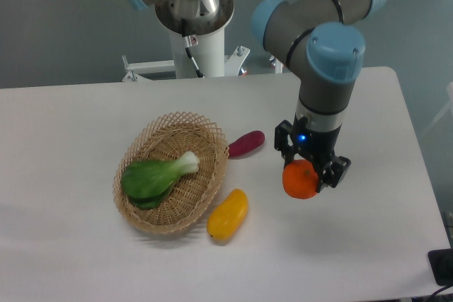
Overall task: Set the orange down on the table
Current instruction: 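Lower the held orange toward the table beside the sweet potato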
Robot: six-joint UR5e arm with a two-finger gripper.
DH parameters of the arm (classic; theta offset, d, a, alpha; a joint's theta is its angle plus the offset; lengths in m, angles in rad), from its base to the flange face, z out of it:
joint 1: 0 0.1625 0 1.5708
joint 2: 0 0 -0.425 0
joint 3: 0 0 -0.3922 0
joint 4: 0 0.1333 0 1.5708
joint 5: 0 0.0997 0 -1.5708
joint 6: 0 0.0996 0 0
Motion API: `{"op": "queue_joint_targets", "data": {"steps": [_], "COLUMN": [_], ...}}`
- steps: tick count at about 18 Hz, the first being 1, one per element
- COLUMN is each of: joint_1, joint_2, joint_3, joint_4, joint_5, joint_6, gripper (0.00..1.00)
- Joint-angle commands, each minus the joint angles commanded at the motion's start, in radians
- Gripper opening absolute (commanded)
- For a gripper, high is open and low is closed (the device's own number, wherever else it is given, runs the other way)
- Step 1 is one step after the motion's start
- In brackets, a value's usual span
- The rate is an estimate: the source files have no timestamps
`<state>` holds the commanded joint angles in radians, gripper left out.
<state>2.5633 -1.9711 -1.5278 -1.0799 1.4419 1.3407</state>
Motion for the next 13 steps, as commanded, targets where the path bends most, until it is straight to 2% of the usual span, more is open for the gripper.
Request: {"op": "queue_joint_targets", "data": {"steps": [5,8,9,13], "joint_1": [0.002,0.0,0.0,-0.009], "joint_2": [-0.029,-0.037,-0.037,-0.038], "joint_3": [-0.041,-0.113,-0.136,-0.176], "joint_4": [0.012,0.133,0.155,0.17], "joint_5": [0.06,0.118,0.12,0.118], "joint_6": [0.008,0.011,0.017,0.032], "gripper": [0.71,0.71,0.71,0.71]}}
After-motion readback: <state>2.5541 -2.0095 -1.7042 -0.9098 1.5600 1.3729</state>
